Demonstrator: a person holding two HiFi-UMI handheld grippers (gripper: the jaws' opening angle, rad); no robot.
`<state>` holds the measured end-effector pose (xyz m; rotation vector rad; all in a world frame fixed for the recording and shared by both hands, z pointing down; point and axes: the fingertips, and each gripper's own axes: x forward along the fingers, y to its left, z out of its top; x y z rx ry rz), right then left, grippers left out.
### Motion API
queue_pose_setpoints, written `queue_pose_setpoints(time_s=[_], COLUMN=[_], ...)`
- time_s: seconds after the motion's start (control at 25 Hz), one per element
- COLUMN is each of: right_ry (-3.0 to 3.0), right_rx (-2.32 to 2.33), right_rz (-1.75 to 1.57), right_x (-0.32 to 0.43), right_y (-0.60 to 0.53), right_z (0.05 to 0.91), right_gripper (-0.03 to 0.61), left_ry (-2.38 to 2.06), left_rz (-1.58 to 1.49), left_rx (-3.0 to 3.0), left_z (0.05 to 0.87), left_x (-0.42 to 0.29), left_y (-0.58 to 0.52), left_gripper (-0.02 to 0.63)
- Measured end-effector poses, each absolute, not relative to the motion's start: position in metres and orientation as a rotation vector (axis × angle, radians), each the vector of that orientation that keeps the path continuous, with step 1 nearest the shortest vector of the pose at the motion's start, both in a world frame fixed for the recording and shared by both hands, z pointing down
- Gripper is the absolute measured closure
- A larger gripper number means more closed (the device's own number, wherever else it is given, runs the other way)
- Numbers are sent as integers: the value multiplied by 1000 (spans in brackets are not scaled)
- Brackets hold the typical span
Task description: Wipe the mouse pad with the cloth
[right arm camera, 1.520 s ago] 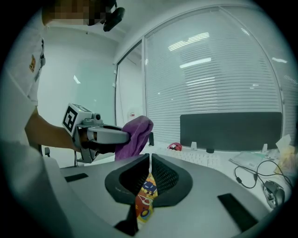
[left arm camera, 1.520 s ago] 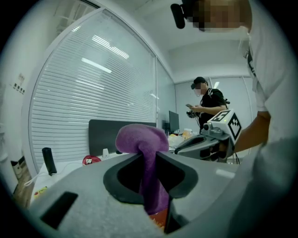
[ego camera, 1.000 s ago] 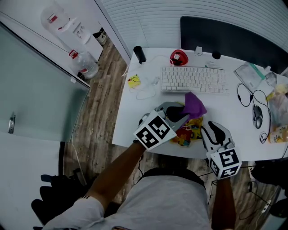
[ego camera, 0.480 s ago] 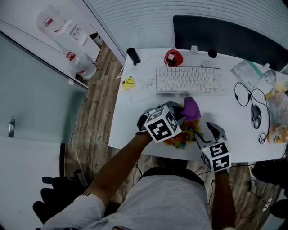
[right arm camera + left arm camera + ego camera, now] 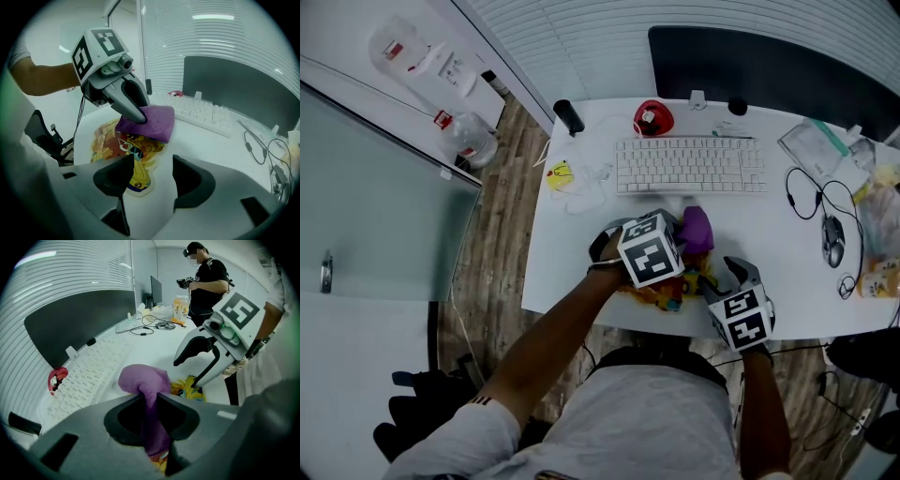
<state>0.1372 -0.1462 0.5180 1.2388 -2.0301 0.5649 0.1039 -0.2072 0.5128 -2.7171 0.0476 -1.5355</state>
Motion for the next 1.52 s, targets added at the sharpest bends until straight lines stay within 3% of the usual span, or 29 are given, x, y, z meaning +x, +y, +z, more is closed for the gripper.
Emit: queue_pose_setpoints(time_s=[0.76,1.52], right_ry=[-2026,-2032], right_rx=[1244,1242], right_rz=[624,612], right_x=[140,143], right_y=[-143,-142], right_z=[535,537], right_gripper=[359,359], left_ry=[12,358], left_rz=[-1658,-1735], left_rx=[-2653,-2749], left_z=[536,531], left_x=[109,-19], left_y=[-218,-253], left_gripper=[535,535])
